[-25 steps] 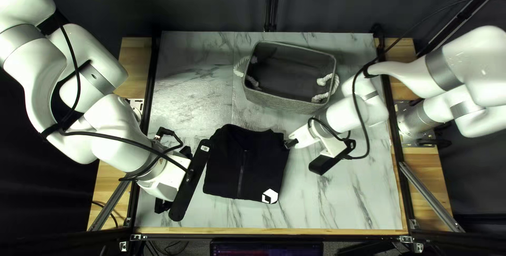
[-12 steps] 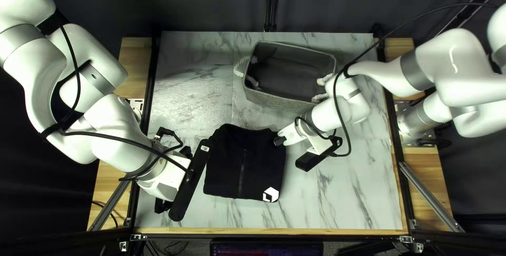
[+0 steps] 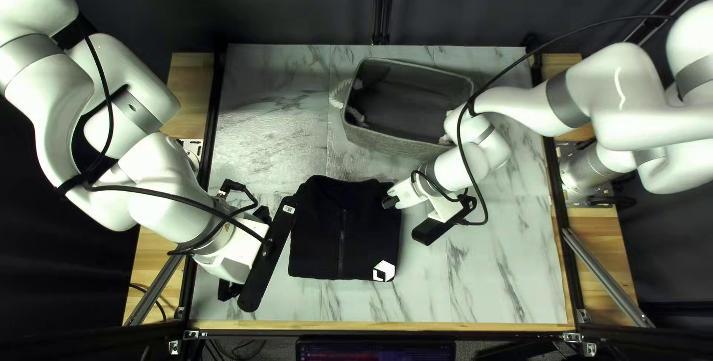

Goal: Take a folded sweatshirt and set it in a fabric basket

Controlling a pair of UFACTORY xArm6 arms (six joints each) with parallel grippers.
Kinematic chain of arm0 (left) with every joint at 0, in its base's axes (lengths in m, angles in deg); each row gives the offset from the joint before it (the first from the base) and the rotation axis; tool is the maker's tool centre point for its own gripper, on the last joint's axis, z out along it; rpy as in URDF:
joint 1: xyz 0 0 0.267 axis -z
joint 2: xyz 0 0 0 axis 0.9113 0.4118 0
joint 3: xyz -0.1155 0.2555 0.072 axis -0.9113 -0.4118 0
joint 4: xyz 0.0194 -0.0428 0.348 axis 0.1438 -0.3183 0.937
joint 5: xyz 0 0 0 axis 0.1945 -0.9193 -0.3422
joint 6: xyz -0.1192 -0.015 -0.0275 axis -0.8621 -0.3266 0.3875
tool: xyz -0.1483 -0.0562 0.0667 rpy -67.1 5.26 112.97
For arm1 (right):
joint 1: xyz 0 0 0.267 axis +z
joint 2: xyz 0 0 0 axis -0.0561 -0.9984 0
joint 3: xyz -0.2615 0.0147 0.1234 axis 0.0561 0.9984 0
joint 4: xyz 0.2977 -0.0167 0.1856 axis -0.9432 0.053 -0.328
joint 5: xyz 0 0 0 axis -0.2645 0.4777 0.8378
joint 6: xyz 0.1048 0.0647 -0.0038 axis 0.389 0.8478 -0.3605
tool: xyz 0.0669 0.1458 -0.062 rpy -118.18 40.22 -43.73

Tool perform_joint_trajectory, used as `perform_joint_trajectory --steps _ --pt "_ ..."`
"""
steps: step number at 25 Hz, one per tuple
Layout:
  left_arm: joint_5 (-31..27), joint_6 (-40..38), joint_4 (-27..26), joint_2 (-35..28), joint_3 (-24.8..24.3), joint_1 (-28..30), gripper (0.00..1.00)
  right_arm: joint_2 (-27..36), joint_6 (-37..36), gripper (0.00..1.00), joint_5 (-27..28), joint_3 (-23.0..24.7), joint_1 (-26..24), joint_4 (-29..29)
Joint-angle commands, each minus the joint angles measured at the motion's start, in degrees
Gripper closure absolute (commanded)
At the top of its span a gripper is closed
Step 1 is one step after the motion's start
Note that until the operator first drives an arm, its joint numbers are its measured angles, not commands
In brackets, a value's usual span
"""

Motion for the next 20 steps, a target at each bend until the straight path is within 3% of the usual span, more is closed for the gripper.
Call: perform_joint_trajectory --steps 1,4,12,20 --pt "0.0 0.0 0.0 0.0 0.0 0.0 0.00 -0.7 -1.7 0.96 1.4 -1.8 1.6 -3.7" --pt "0.0 0.0 0.0 0.0 0.0 0.0 0.00 -1.4 -5.2 1.00 2.9 -2.9 2.9 -9.1" --pt "0.0 0.0 0.0 0.0 0.0 0.0 0.00 -0.8 -8.9 1.00 5.9 -3.5 4.5 -15.8" --pt "0.0 0.0 0.0 0.0 0.0 0.0 0.00 9.2 -5.5 1.00 15.4 -0.5 9.3 -20.2"
